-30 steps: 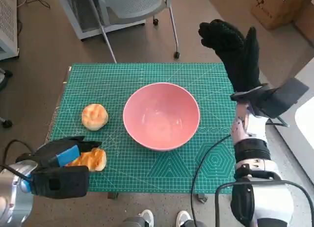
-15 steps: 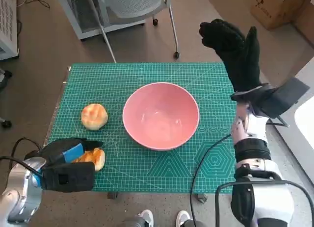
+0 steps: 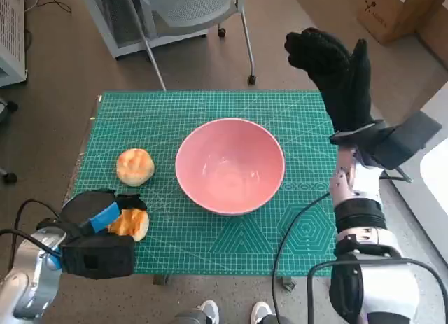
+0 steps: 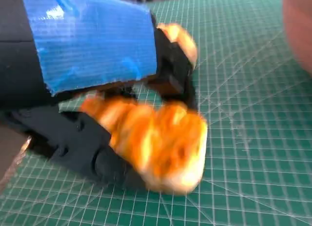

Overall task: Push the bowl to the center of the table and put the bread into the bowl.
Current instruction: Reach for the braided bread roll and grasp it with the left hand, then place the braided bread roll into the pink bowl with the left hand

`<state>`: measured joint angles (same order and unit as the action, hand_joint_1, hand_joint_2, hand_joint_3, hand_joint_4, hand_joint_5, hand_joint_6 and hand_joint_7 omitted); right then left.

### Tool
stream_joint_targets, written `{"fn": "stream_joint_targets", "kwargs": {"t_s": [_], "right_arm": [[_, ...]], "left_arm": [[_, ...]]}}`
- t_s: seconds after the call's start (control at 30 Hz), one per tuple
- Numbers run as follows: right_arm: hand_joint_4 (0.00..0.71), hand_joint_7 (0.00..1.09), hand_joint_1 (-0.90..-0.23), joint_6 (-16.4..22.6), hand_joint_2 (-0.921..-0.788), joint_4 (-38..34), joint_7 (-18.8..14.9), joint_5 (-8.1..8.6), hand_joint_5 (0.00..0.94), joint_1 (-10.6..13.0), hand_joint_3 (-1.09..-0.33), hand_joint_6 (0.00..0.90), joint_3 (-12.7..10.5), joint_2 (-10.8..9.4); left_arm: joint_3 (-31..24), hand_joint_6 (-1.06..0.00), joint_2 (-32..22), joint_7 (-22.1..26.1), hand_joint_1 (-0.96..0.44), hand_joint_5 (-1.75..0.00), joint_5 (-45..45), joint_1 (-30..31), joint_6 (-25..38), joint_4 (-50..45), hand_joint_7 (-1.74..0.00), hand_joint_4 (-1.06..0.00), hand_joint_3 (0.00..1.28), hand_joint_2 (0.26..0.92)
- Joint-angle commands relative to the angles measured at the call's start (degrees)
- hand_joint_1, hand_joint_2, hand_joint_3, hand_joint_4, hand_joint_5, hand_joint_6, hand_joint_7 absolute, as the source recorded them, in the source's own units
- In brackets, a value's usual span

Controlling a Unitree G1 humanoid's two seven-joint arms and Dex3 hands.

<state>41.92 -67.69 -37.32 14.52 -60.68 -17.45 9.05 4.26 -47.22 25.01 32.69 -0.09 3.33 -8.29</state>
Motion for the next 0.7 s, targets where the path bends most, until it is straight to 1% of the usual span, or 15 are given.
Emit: {"fn": "stream_joint_targets", "kwargs": {"t_s": [0.03, 0.2, 0.37, 0.47, 0.6, 0.7], "right_arm": [[0.226, 0.0, -0.682, -0.2, -0.921, -0.4, 0.0, -0.17, 0.002, 0.9, -0.581, 0.381, 0.1, 0.4], [0.228, 0.0, -0.681, -0.3, -0.921, -0.7, 0.1, -0.25, 0.003, 1.0, -0.58, 0.377, 0.0, 0.5], [0.231, 0.0, -0.679, -0.3, -0.921, -0.7, 0.1, -0.16, 0.003, 1.0, -0.58, 0.375, 0.0, 0.4], [0.231, 0.0, -0.679, -0.3, -0.921, -0.7, 0.1, -0.16, 0.003, 1.1, -0.582, 0.375, 0.0, 0.4], [0.231, 0.0, -0.683, -0.3, -0.921, -0.7, 0.0, -0.15, 0.002, 1.1, -0.583, 0.374, 0.0, 0.3], [0.231, 0.0, -0.683, -0.1, -0.921, -0.6, -0.1, -0.23, 0.002, 1.2, -0.583, 0.374, 0.1, 0.3]], "left_arm": [[-4.1, -0.67, -0.9, 1.9, 0.0, -1.15, -2.8, 0.0, 0.6, -5.5, -1.08, -0.74, 0.03, 0.919], [-8.5, -0.68, -0.3, 4.0, 0.0, -1.14, -6.1, -1.3, 2.7, -12.3, -1.07, -0.76, 0.02, 0.918], [-10.7, -0.7, 0.1, 5.2, 0.0, -1.12, -7.9, -5.7, 5.3, -17.3, -1.05, -0.78, 0.01, 0.913], [-10.6, -0.7, 0.2, 5.6, 0.0, -1.12, -8.2, -9.1, 6.2, -18.3, -1.04, -0.78, 0.01, 0.912], [-8.6, -0.7, 0.2, 5.6, 0.0, -1.12, -7.5, -15.5, 6.3, -17.9, -1.02, -0.79, 0.01, 0.912], [-6.5, -0.7, 0.5, 5.0, 0.0, -1.12, -6.6, -20.5, 4.5, -15.8, -1.02, -0.79, 0.01, 0.912]]}}
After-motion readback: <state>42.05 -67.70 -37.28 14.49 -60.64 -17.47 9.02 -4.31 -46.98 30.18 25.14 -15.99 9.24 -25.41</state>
